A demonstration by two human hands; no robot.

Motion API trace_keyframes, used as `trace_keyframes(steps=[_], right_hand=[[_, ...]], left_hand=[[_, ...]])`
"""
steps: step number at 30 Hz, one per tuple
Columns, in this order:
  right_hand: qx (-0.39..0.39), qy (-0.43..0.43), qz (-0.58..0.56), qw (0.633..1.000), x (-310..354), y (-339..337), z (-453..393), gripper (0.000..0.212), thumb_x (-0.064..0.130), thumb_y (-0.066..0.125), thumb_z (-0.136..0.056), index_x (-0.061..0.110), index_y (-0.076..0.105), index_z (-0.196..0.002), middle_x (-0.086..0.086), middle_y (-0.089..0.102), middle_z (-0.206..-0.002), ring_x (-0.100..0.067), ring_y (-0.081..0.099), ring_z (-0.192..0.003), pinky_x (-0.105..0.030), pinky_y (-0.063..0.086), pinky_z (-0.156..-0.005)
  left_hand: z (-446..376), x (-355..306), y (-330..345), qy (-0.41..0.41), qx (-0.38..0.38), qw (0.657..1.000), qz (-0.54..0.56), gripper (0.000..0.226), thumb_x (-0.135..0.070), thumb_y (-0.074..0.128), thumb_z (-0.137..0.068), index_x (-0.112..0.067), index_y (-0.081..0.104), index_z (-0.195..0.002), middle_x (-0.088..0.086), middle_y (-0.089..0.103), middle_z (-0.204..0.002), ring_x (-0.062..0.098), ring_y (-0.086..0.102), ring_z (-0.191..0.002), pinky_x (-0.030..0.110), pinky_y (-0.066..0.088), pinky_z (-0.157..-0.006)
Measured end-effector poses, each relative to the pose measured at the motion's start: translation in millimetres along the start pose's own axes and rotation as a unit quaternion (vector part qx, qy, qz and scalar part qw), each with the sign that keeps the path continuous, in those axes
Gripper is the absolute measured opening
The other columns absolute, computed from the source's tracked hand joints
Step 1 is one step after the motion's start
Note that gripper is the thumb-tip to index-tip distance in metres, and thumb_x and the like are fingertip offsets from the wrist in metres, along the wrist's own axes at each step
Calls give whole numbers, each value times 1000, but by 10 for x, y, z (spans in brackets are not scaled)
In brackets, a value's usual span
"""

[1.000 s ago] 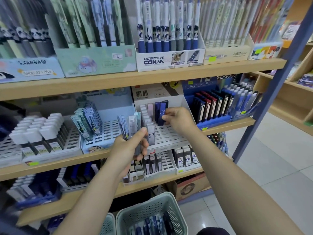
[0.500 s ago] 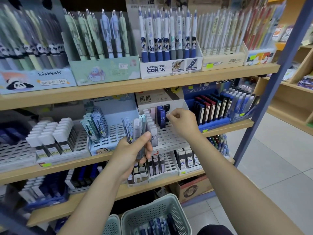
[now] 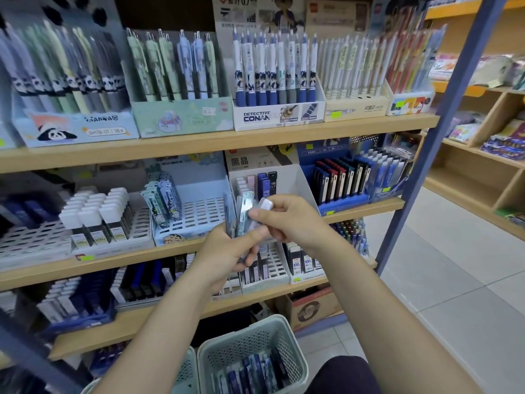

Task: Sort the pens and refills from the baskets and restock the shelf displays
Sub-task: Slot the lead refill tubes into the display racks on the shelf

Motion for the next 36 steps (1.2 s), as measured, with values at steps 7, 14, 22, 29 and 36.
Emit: trace_keyframes(steps=[7, 14, 22, 29, 36], right_hand=[[-28, 10, -109, 994, -80, -108, 63, 23, 24, 67, -95, 23, 67, -71, 0, 50, -55, -13, 37, -42, -24, 28, -43], [-12, 24, -102, 994, -99, -115, 72, 15, 22, 66, -96, 14, 66, -83, 1, 60, -62, -15, 52, -54, -26, 42, -53], [-27, 11, -124, 992, -136, -173, 35, 12, 11, 59, -99, 6, 68, -105, -4, 70, -76, -15, 59, -61, -25, 48, -58], [-103, 31, -179, 978, -248, -297, 23, 32, 26, 61, -99, -4, 63, -110, -21, 65, -83, -20, 63, -62, -27, 54, -59], [-142, 44, -148, 978, -344, -490, 12, 24, 21, 65, -97, -1, 64, -104, -19, 72, -86, -19, 63, -61, -33, 56, -65]], left_hand=[[111, 111, -47, -11, 4, 992, 127, 34, -36, 57, -98, -2, 59, -94, 6, 59, -68, 10, 38, -42, 19, 20, -40], [97, 110, 35, -5, -49, 995, 89, 21, -21, 72, -90, -5, 67, -102, 9, 69, -80, 11, 42, -44, 17, 25, -40], [59, 95, 43, 11, -95, 995, 3, 27, -24, 73, -91, 2, 70, -97, -2, 66, -60, 9, 43, -40, 16, 33, -40], [-50, 67, 207, 48, -121, 991, -36, 18, -23, 77, -88, -8, 70, -93, -2, 68, -61, 15, 50, -49, 28, 48, -56], [-240, 38, 373, 65, -110, 986, -108, 16, -36, 71, -91, -21, 71, -93, 4, 64, -55, 15, 59, -52, 36, 55, -66]])
Point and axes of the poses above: each hand's wrist, its own z-axis away from the middle knuckle, its own y-axis out of the palm, x = y × z, the point moved 3 cm from there along -z, towards the middle knuckle
